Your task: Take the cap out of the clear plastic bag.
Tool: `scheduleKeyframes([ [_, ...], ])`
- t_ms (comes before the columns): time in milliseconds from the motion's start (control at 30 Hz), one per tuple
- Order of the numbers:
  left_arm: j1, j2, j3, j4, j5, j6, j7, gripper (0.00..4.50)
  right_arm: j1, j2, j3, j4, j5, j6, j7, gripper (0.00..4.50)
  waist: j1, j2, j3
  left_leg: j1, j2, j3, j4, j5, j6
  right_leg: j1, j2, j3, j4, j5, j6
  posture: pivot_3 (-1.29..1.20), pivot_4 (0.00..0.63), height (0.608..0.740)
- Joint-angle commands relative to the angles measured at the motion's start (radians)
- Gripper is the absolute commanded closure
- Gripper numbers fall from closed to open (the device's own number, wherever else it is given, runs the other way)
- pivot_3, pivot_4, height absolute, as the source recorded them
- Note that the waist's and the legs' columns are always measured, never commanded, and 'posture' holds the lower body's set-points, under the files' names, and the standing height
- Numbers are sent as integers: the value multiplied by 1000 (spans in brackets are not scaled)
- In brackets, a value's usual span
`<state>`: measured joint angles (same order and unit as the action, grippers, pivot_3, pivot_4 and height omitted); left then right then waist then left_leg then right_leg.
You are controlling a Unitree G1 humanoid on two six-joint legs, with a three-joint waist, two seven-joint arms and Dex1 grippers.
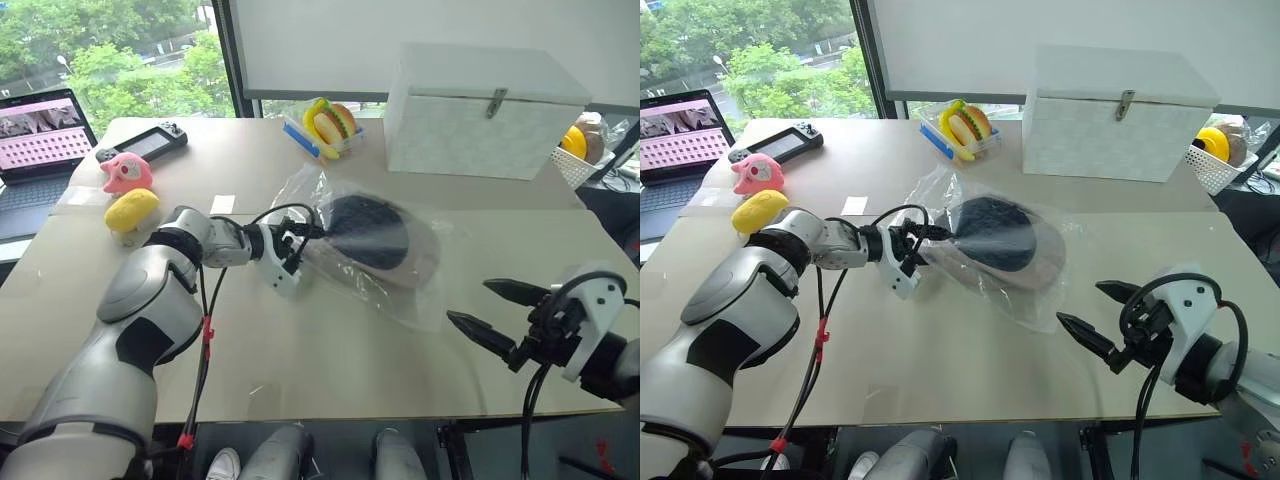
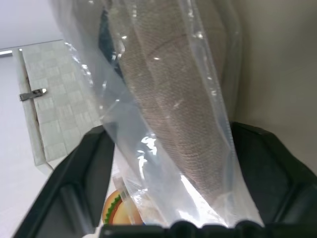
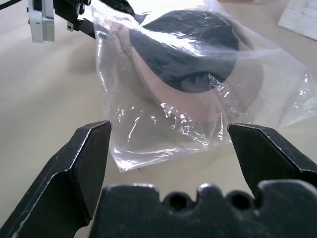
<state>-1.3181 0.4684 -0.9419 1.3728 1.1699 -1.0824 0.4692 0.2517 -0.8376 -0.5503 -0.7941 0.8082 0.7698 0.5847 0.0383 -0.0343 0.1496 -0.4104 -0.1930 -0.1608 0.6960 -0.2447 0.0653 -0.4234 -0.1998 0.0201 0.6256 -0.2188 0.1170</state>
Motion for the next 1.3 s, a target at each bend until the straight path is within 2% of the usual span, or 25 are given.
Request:
scheduleKeyframes([
  [33,-25,-5,74,1,-95,-60,-27,10,-15,2,1,-10,-1,-19,-2,0,0,0,0,0,0,0,0,0,0,0,0,0,0,0,0,0,150,737],
  [133,-8,-13,149,8,-192,-112,-124,10,-20,-1,8,-6,-6,-19,-1,0,0,0,0,0,0,0,0,0,0,0,0,0,0,0,0,0,150,737],
  [200,11,-20,225,23,-295,-157,-271,10,-29,-2,14,-7,-4,-18,-4,0,-1,0,0,0,0,0,0,0,0,0,0,0,0,0,0,0,150,737],
  [300,75,-50,439,84,-573,-221,-780,10,-65,-2,51,-19,14,-11,-9,0,-6,0,0,1,0,0,0,1,-1,0,0,0,0,0,0,0,150,737],
  [400,142,-84,650,40,-878,-103,-1295,10,-149,24,125,-29,49,-1,-43,0,-23,0,0,2,0,1,0,0,0,-1,0,-1,1,1,-1,0,150,737],
  [500,210,-89,751,-53,-1071,-5,-1628,10,-222,45,209,-38,51,12,-83,0,-34,0,0,1,0,1,2,-3,5,-1,0,-1,2,1,-1,0,150,737],
  [600,289,-73,786,-147,-1186,39,-1829,10,-274,66,286,-47,58,21,-112,0,-49,0,0,1,1,1,4,-3,5,0,-1,-1,3,1,-2,0,150,737],
  [733,347,-47,823,-280,-1309,229,-2018,10,-271,59,308,-39,47,23,-107,0,-51,0,0,0,1,0,5,0,1,0,-1,-2,3,1,-2,0,150,737],
  [900,385,57,805,-573,-1472,775,-2084,10,-251,46,291,1,35,11,-76,0,-51,0,0,0,0,-1,7,-1,2,0,0,-2,4,1,-2,0,150,737],
  [1033,404,161,788,-719,-1538,1147,-2084,10,-232,36,273,30,19,-5,-51,0,-52,1,0,5,0,-1,5,-3,5,0,0,-3,4,1,-2,0,150,737],
  [1167,402,188,850,-735,-1546,1298,-2032,10,-248,39,281,47,-7,-14,-49,0,-53,1,0,9,0,-1,2,-3,5,0,1,-3,4,1,-2,0,150,737],
  [1300,440,201,923,-772,-1557,1344,-1942,10,-391,77,489,82,-211,-26,-164,0,-60,1,0,10,1,-1,-1,-1,2,0,1,-2,3,2,-3,0,150,737],
])
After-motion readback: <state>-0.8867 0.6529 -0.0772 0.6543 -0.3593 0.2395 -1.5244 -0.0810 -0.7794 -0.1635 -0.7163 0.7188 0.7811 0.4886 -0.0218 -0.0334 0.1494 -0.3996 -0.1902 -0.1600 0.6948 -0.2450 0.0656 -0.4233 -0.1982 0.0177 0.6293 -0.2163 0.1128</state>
